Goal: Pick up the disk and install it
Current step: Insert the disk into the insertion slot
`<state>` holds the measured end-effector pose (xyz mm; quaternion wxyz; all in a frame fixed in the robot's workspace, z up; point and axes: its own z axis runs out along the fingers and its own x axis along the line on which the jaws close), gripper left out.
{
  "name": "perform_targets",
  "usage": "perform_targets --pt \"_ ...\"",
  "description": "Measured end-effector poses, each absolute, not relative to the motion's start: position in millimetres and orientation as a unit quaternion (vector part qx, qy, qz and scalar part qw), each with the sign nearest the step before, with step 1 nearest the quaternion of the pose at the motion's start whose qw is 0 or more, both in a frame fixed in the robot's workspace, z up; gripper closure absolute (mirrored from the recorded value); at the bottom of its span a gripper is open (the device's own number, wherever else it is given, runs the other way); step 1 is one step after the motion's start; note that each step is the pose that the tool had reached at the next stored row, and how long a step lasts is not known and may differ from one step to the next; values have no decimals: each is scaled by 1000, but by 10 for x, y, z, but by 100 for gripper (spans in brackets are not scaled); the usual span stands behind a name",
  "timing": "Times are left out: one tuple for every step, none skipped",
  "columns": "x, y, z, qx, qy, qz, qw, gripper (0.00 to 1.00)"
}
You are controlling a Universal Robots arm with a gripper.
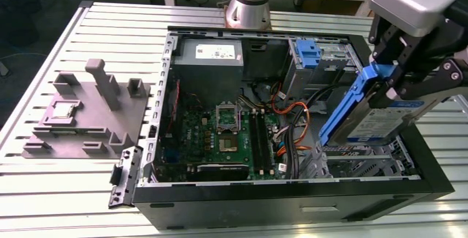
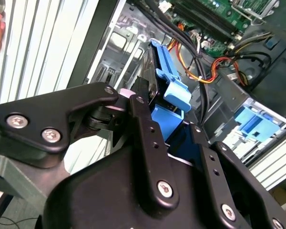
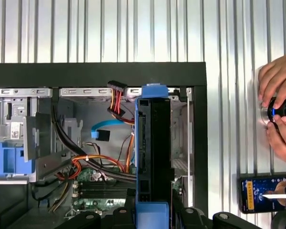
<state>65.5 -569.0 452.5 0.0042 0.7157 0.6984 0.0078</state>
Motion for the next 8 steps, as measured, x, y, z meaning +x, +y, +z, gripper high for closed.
perform_targets --pt "668 -5698 4516 716 698 8 4 63" --pt "677 -5706 4505 716 698 8 4 63" --pt "680 -5713 4492 716 698 8 4 63" --pt "680 -5715 4477 716 698 8 4 63" --pt "684 -5716 4461 716 698 8 4 63" --pt "688 -5716 4447 717 697 8 4 63" --pt "692 -5716 4433 717 697 8 4 63" --pt "697 -5716 4421 717 697 8 4 63"
